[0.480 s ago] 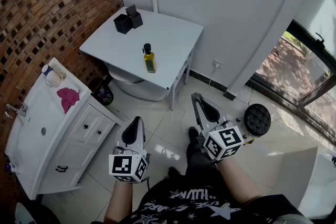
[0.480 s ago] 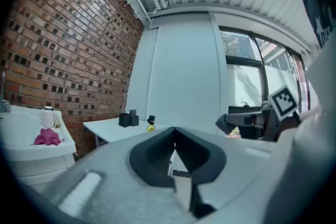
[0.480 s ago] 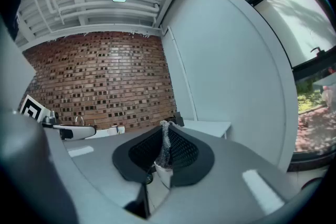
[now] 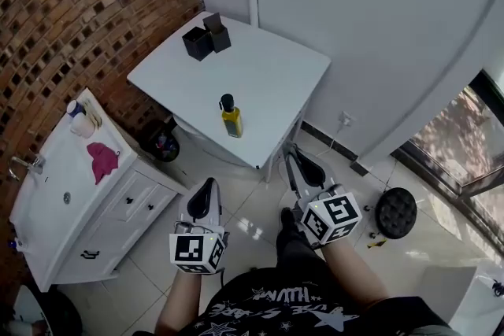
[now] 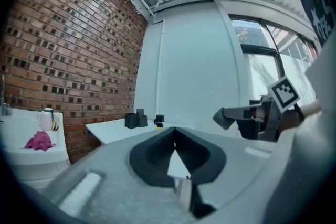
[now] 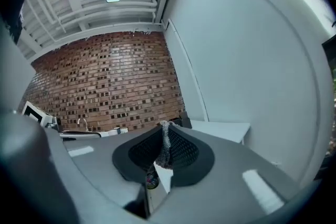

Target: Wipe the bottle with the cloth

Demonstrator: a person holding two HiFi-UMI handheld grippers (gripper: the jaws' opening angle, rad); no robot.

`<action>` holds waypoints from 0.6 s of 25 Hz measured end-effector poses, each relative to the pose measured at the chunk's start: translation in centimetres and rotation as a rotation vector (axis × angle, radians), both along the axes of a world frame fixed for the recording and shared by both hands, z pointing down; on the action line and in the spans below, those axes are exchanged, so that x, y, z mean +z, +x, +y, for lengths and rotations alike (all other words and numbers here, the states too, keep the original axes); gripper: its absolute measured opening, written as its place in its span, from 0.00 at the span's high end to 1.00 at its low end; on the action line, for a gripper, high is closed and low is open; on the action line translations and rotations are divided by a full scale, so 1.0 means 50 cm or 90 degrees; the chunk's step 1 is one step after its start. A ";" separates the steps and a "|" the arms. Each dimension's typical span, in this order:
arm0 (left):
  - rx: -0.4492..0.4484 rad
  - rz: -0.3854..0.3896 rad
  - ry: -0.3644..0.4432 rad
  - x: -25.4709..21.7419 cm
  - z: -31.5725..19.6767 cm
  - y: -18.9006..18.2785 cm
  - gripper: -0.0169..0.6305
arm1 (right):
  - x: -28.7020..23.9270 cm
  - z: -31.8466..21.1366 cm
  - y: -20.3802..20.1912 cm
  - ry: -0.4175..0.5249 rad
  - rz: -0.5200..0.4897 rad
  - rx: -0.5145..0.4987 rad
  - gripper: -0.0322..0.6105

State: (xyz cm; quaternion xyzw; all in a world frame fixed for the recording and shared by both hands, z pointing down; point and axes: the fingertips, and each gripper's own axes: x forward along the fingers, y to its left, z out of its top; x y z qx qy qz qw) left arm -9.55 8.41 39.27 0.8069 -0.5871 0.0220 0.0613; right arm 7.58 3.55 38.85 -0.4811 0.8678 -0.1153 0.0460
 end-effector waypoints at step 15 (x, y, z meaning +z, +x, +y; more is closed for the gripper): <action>-0.137 -0.044 -0.015 0.054 -0.209 0.018 0.97 | 0.001 -0.230 -0.064 -0.003 -0.004 -0.217 0.89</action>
